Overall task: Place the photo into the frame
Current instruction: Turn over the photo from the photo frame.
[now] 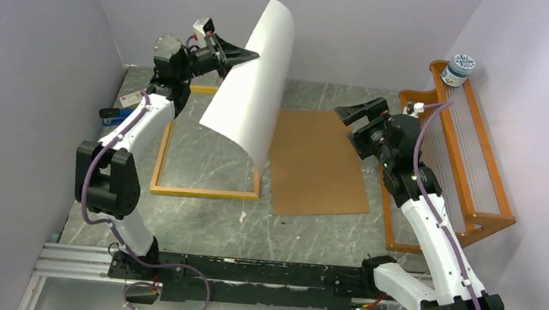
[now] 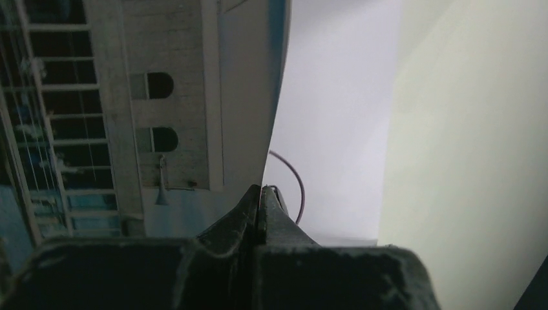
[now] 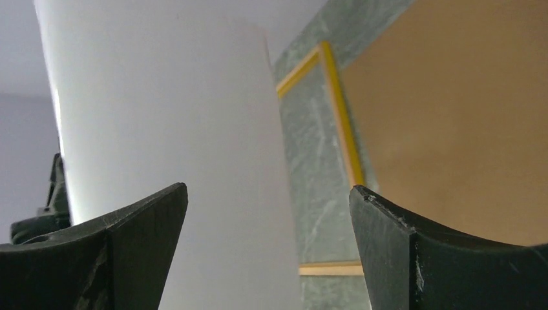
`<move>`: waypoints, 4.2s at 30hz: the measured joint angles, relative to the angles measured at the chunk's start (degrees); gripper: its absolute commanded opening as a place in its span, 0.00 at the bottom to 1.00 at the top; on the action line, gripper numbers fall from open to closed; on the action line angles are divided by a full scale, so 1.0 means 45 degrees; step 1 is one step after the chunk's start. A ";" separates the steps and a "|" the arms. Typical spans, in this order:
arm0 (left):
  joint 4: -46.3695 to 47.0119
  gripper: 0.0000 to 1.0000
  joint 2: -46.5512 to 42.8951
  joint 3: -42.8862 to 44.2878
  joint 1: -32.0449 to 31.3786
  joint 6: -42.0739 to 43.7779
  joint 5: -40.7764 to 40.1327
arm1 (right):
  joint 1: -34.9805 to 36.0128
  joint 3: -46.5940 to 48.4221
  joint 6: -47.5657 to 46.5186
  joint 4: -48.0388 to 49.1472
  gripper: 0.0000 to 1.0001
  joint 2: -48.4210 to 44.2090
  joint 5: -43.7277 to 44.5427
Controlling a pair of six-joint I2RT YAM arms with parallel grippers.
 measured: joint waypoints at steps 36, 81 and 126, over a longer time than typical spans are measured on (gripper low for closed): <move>0.0403 0.03 -0.0296 0.3973 0.0000 -0.2123 -0.0607 | 0.1515 -0.0170 0.4823 0.9350 0.99 0.3628 -0.3818; 0.2254 0.02 0.1243 0.3293 0.1132 -0.2997 0.1520 | 0.0272 -0.3317 0.7980 1.8136 0.34 0.3963 -0.3905; -1.7937 0.76 -0.1943 0.0005 0.7237 1.4722 -0.7830 | 0.3633 0.6800 0.4745 0.9039 0.00 1.1798 -0.6305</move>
